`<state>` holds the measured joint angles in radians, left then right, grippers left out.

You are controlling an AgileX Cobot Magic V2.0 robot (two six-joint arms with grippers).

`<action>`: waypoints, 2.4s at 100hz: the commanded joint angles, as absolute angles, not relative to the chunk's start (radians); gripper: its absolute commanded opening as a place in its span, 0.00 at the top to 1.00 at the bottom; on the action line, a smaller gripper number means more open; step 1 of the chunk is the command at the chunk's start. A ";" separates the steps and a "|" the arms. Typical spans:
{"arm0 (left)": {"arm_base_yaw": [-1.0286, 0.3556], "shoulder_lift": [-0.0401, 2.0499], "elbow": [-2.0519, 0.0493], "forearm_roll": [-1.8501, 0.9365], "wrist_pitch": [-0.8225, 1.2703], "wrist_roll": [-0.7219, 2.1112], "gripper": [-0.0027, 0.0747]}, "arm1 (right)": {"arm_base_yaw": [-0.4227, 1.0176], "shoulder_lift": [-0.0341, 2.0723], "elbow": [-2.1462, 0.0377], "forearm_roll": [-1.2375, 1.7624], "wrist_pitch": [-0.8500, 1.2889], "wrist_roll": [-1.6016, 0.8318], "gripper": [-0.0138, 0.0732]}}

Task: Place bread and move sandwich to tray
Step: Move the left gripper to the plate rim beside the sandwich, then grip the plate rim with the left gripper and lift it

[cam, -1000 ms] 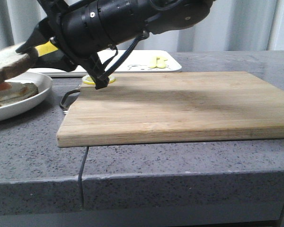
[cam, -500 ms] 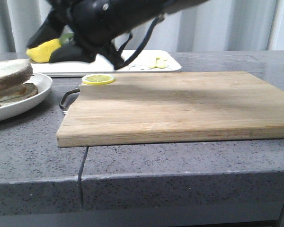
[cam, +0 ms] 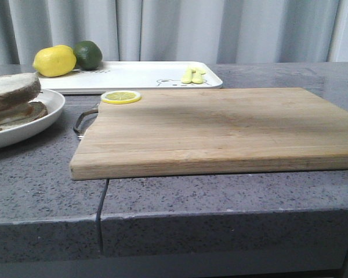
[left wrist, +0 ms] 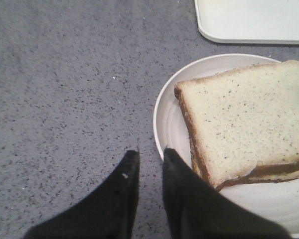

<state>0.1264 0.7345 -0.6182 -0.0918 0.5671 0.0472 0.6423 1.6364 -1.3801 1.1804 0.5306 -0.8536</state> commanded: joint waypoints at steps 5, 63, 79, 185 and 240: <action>0.128 0.853 -0.718 -0.157 0.535 0.035 0.54 | 0.642 1.553 -1.402 1.194 0.560 -0.870 0.91; 0.128 1.261 -0.990 -0.210 0.748 0.035 0.48 | 0.642 1.503 -1.397 1.188 0.633 -0.870 0.91; 0.141 1.273 -0.990 -0.210 0.748 0.035 0.48 | 0.642 1.503 -1.397 1.188 0.638 -0.870 0.91; 0.209 1.399 -0.990 -0.256 0.757 0.040 0.99 | 0.642 1.503 -1.397 1.189 0.649 -0.870 0.91; 0.209 1.397 -1.085 -0.417 0.822 0.042 0.99 | 0.641 1.475 -1.396 1.187 0.626 -0.870 0.91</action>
<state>0.2089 1.4239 -1.0195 -0.3496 0.8474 0.0432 0.6423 1.5399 -1.3743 1.1500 0.6583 -0.8596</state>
